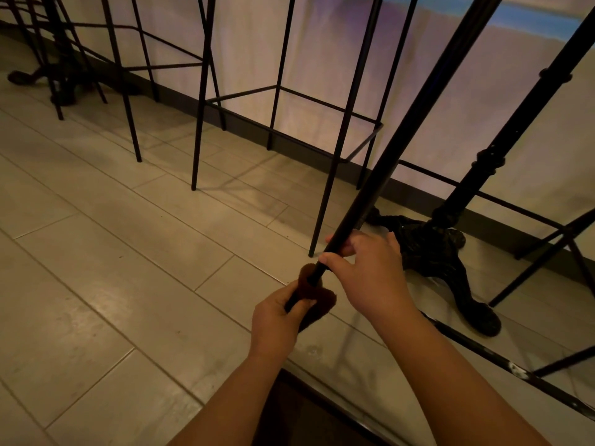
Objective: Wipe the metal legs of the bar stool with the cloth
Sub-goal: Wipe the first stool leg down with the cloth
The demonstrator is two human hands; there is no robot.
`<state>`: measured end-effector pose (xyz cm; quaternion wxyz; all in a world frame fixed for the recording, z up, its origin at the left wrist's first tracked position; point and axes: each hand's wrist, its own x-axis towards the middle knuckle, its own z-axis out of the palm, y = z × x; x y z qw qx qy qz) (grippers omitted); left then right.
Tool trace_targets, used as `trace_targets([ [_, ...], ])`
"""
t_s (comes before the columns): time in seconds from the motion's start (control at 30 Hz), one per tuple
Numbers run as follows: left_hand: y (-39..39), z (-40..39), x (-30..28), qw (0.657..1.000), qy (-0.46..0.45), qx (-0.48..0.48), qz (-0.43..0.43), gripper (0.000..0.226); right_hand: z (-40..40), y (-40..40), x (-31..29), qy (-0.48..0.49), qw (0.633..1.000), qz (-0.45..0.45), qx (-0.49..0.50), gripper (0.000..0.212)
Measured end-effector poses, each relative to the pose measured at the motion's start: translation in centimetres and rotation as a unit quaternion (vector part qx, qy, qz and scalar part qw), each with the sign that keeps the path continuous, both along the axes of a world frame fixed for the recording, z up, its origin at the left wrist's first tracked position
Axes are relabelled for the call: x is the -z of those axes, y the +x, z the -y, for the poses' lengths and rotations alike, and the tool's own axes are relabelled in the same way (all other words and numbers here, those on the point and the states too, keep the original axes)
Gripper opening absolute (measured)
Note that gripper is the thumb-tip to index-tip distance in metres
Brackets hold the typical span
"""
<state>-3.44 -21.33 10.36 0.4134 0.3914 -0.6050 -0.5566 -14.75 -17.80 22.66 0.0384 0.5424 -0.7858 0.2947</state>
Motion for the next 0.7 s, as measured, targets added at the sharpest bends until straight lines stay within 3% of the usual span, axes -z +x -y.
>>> trace_targets([
  [0.4,0.3,0.1,-0.4,0.994,-0.064,-0.005,0.093,0.028,-0.1,0.2,-0.1,0.013,1.000,0.010,0.013,0.028],
  [0.53,-0.5,0.2,-0.4,0.980,-0.029,-0.036,0.194,0.026,-0.3,0.4,-0.1,0.002,1.000,0.018,0.019,0.027],
  [0.7,-0.3,0.8,-0.6,0.966,-0.036,-0.030,0.253,0.026,-0.3,0.5,-0.2,0.013,0.999,0.024,0.022,0.028],
])
